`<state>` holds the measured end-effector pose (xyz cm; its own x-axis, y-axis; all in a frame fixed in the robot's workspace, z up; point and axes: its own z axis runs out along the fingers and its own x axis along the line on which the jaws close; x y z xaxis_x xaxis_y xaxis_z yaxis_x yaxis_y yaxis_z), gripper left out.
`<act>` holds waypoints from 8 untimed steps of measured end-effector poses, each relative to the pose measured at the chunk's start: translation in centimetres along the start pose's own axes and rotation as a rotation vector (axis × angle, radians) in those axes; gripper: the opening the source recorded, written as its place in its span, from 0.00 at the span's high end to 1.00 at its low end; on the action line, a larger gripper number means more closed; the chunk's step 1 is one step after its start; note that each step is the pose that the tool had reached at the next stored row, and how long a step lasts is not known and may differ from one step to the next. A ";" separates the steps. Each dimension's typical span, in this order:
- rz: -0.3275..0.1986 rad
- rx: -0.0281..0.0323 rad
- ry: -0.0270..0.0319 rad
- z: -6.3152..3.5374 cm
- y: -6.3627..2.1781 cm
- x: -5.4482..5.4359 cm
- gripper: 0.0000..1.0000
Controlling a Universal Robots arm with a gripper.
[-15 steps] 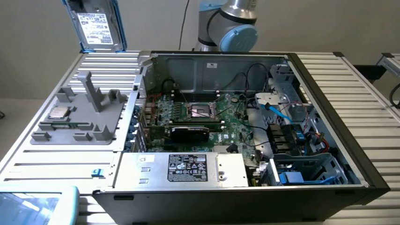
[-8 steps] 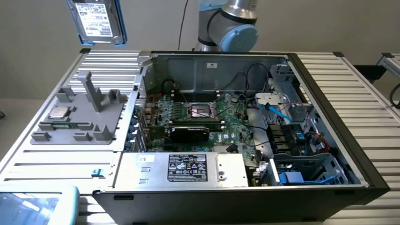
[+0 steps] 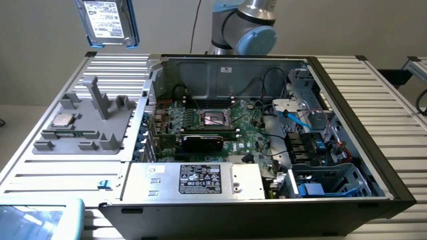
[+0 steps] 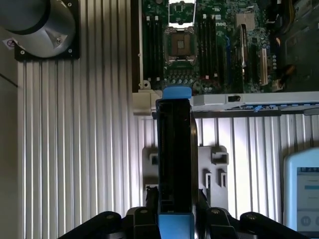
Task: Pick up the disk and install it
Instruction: 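Pick up the disk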
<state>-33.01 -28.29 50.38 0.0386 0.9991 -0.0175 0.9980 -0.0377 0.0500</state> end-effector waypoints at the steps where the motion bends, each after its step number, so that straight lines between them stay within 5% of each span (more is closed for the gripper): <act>1: 0.000 0.0003 0.0000 -0.09 0.17 -0.1 0.63; 8: 0.000 0.0024 0.0001 -0.59 1.87 -1.1 0.63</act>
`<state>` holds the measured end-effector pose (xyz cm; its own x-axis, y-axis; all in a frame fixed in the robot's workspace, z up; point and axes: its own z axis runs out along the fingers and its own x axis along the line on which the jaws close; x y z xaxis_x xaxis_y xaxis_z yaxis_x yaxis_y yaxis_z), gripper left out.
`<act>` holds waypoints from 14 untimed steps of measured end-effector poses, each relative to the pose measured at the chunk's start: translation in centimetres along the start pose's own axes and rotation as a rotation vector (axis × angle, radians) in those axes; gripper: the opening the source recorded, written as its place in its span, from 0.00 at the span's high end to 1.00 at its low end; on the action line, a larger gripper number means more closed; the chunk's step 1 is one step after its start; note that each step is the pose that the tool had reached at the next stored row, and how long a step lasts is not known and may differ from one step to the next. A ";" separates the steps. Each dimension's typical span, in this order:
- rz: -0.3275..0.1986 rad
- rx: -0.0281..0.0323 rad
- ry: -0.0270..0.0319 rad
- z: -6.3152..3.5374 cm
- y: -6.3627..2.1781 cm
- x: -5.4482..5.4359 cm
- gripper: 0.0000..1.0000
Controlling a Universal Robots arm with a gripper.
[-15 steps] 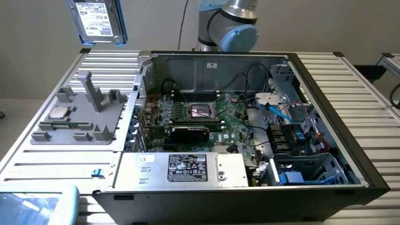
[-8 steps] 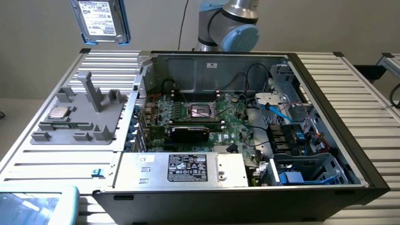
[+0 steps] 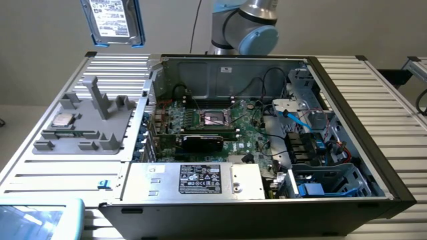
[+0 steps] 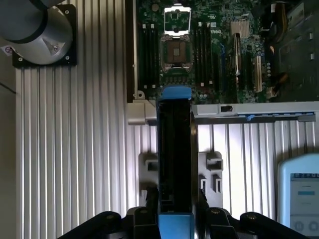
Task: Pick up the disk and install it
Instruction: 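Pick up the disk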
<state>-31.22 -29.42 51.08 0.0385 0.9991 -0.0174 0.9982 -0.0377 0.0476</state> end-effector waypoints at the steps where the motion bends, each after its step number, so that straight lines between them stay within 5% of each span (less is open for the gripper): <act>1: 0.000 -0.0001 0.0002 0.02 0.28 -0.1 0.63; 14: 0.001 0.0007 0.0185 0.25 4.72 -1.6 0.63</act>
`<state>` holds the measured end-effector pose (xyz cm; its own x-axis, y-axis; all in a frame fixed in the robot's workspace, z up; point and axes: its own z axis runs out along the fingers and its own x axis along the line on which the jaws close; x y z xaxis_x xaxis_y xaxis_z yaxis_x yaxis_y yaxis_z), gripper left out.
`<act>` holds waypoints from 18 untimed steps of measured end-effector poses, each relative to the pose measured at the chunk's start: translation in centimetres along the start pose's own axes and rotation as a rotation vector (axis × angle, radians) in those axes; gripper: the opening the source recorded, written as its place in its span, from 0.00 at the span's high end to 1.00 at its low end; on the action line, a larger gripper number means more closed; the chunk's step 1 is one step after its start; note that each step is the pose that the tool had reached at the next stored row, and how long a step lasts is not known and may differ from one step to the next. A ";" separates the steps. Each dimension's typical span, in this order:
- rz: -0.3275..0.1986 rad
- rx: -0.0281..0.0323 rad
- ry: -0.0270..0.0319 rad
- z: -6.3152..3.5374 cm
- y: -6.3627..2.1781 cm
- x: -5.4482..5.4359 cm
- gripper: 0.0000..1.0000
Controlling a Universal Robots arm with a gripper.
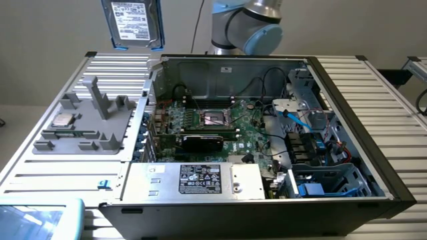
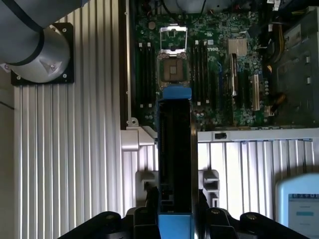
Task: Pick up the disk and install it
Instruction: 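Pick up the disk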
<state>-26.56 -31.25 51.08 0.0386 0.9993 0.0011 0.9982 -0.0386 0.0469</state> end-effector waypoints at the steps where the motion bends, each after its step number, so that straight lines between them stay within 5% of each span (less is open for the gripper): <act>1: 0.000 -0.0001 0.0010 0.02 0.38 -0.1 0.63; 18: 0.000 0.0054 0.0043 0.29 6.14 -3.4 0.63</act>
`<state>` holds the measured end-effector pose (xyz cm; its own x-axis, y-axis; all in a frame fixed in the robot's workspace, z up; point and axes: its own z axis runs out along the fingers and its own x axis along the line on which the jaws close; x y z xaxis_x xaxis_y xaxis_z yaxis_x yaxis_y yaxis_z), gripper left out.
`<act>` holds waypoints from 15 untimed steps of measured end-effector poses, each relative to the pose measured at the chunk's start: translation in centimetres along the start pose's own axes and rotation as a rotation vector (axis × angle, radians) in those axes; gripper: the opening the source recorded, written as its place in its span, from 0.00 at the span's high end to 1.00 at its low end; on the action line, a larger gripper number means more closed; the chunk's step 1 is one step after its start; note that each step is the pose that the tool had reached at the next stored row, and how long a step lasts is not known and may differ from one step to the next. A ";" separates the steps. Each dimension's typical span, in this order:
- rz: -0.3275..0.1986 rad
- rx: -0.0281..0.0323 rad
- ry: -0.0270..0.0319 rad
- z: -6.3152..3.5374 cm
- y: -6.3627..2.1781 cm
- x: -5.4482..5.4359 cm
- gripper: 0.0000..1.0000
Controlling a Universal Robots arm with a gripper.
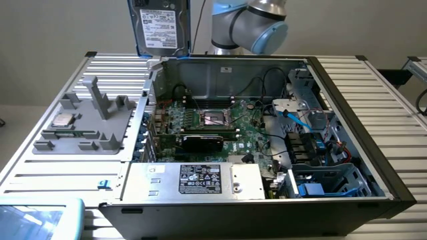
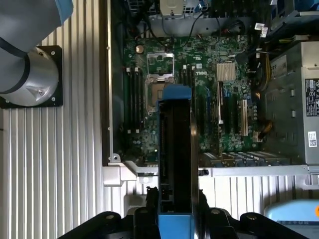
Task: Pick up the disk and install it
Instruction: 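Pick up the disk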
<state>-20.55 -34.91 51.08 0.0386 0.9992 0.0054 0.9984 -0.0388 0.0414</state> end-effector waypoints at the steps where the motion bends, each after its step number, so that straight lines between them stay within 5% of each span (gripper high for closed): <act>1: 0.000 0.0008 0.0000 0.01 0.29 -0.2 0.63; 15: 0.000 0.0104 -0.0004 0.19 5.08 -3.6 0.63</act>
<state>-15.61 -38.73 51.08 0.0387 0.9992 0.0050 0.9988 -0.0388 0.0310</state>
